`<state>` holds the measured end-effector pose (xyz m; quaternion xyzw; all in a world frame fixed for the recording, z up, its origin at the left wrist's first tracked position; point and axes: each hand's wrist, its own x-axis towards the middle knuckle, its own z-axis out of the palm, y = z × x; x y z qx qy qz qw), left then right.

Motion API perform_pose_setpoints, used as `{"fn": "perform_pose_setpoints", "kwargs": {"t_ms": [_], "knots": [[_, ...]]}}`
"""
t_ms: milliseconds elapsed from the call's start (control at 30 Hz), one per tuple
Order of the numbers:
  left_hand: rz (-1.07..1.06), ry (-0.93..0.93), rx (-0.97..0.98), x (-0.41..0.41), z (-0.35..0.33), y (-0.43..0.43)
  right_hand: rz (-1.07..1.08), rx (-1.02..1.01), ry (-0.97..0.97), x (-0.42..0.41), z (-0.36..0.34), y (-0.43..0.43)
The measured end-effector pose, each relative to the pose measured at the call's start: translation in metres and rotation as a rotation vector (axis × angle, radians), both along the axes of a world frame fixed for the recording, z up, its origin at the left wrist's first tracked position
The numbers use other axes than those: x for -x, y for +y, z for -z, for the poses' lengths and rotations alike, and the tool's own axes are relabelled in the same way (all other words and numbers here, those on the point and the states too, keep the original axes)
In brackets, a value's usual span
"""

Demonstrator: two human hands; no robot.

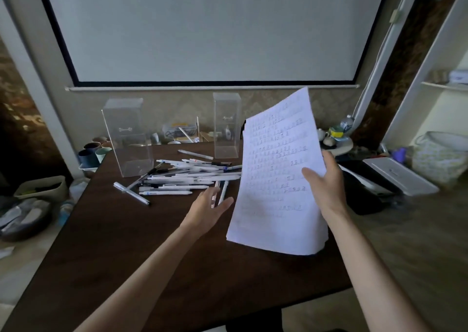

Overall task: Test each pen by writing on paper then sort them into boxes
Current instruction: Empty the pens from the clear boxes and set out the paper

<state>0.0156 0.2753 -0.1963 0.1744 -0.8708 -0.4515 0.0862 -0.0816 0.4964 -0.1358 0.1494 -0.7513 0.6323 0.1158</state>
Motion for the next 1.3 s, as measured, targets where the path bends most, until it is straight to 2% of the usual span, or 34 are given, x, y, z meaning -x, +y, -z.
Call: {"fn": "perform_pose_setpoints", "kwargs": {"t_ms": [100,167,267,333,367,467,633,700,867,1067,1300], "knots": [[-0.022,0.14,-0.134,0.007,-0.018,-0.007,-0.088,0.137,-0.038,0.0,-0.008,-0.001],[-0.036,0.234,-0.332,0.011,-0.031,-0.013,-0.179,0.225,-0.105,0.001,-0.008,-0.006],[0.01,0.263,-0.672,0.007,-0.045,-0.025,-0.29,0.299,-0.176,-0.003,-0.001,-0.019],[0.06,0.3,-0.762,0.0,-0.046,-0.033,-0.344,0.279,-0.196,-0.005,0.01,-0.029],[0.083,0.35,-0.756,-0.001,-0.046,-0.037,-0.359,0.224,-0.181,-0.006,0.015,-0.035],[0.099,0.507,-0.568,-0.003,-0.051,-0.045,-0.325,0.032,-0.045,-0.004,0.018,-0.053],[0.071,0.654,-0.396,-0.005,-0.046,-0.046,-0.285,0.176,-0.026,-0.004,0.02,-0.071],[0.066,0.626,-0.383,-0.006,-0.034,-0.042,-0.28,0.177,-0.031,-0.008,0.033,-0.076],[0.035,0.528,-0.469,-0.007,-0.023,-0.041,-0.033,0.221,-0.035,-0.003,0.051,-0.076],[-0.03,0.463,-0.518,-0.009,-0.017,-0.047,-0.072,0.16,-0.085,-0.003,0.056,-0.065],[-0.21,0.495,-0.38,-0.027,-0.012,-0.072,-0.063,0.171,-0.203,-0.005,0.073,-0.052]]}}
